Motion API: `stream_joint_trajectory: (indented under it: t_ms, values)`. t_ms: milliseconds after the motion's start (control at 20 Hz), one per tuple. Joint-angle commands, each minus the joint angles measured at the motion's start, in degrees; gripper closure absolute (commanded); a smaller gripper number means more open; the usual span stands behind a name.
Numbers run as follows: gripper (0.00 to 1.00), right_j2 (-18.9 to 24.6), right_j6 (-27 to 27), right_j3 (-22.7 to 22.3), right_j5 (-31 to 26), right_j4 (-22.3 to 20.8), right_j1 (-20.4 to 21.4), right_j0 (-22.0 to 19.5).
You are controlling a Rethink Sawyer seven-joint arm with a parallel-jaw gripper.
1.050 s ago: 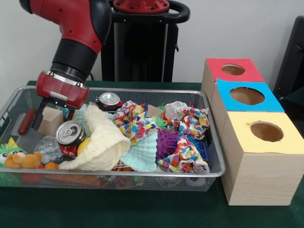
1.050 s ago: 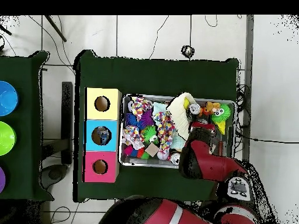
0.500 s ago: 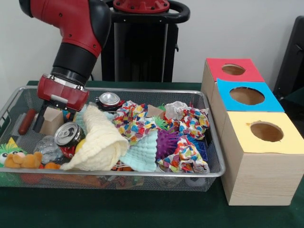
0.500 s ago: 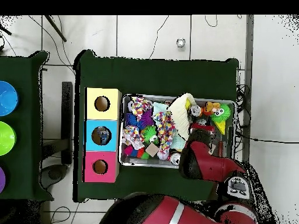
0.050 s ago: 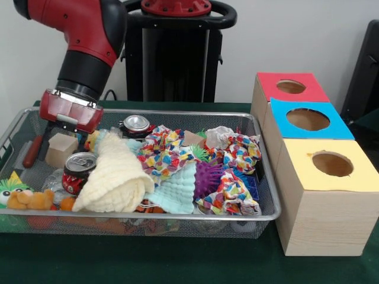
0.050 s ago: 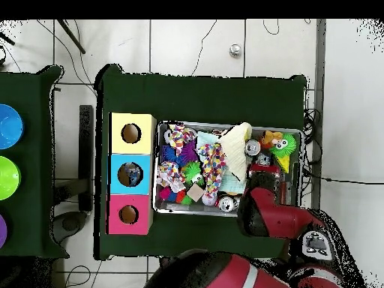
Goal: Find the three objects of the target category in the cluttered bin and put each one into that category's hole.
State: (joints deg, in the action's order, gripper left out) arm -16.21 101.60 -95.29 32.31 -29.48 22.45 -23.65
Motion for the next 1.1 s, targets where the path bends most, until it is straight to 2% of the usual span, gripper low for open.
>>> stream_joint_trajectory:
  t_ms: [50, 150, 200, 300, 500, 650, 700, 900, 1000, 1100]
  values:
    - [0.00, 20.4, 11.6, -6.4, -17.2, -14.5, 7.4, -9.8]
    - [0.00, 31.1, 6.8, -10.1, -28.6, -15.5, 10.3, -18.0]
    - [0.00, 34.2, 3.7, -11.2, -32.2, -14.6, 11.2, -20.5]
    - [0.00, 37.4, 0.0, -13.7, -36.5, -11.9, 13.3, -23.2]
    - [0.00, 38.6, -1.6, -16.2, -37.7, -9.9, 16.7, -23.4]
    - [0.00, 33.9, 1.3, -15.6, -28.8, -14.7, 19.6, -18.6]
    - [0.00, 32.8, 2.1, -15.7, -27.3, -15.0, 20.2, -17.6]
    - [0.00, 33.3, 3.8, -16.3, -26.2, -15.1, 20.5, -17.9]
    - [0.00, 34.2, 3.7, -16.2, -29.8, -13.4, 21.3, -18.1]
    - [0.00, 37.3, 2.3, -17.0, -34.1, -11.4, 23.0, -19.9]
